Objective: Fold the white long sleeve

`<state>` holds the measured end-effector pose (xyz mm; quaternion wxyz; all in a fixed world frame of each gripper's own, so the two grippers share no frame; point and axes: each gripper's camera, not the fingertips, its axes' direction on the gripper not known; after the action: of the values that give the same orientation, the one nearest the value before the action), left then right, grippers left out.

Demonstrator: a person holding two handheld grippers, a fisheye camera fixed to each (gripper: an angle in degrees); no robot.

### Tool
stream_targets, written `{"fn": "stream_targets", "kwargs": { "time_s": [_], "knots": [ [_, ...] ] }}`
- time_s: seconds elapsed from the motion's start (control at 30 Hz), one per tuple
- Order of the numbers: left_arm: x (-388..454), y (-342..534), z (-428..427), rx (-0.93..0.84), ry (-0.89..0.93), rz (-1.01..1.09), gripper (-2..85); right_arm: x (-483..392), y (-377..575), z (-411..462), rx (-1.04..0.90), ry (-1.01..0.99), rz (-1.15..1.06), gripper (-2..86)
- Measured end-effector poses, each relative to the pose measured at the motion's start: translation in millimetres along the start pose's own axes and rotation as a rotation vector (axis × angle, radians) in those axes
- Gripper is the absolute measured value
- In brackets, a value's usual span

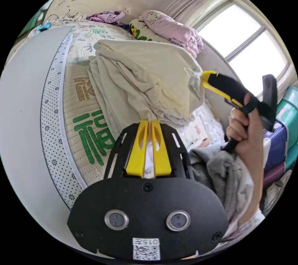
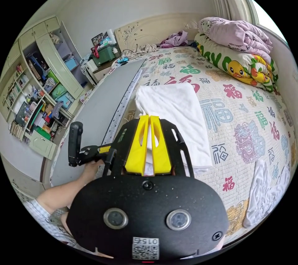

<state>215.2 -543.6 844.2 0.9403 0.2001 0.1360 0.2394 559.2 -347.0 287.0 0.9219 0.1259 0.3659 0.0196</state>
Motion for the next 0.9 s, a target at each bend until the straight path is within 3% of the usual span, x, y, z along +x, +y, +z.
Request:
{"fn": "stream_targets", "kwargs": {
  "time_s": [0.17,0.27,0.4,0.53,0.7,0.83,0.9],
  "knots": [
    [6,-8,-86,0.094,0.07,-0.013,-0.3,15,18,-34,0.108,-0.069,0.094,-0.1],
    [11,-10,-171,0.244,0.051,0.006,-0.6,-17,11,-85,0.221,-0.053,0.058,-0.1],
    [-22,17,-323,0.551,0.128,-0.078,-0.7,-139,-2,-154,0.322,0.052,-0.171,-0.1],
    [-48,92,-483,0.764,0.203,-0.053,-0.7,-237,28,-192,0.396,-0.075,-0.294,0.0],
    [-81,237,-634,0.813,0.117,-0.029,-0.6,-284,124,-180,0.288,-0.23,-0.309,-0.1],
    [-120,389,-710,0.644,-0.093,-0.068,-0.5,-267,273,-134,0.145,-0.352,-0.236,-0.1],
    [-140,460,-725,0.572,-0.098,-0.114,-0.5,-257,338,-115,0.081,-0.304,-0.236,-0.1]
  ]
}}
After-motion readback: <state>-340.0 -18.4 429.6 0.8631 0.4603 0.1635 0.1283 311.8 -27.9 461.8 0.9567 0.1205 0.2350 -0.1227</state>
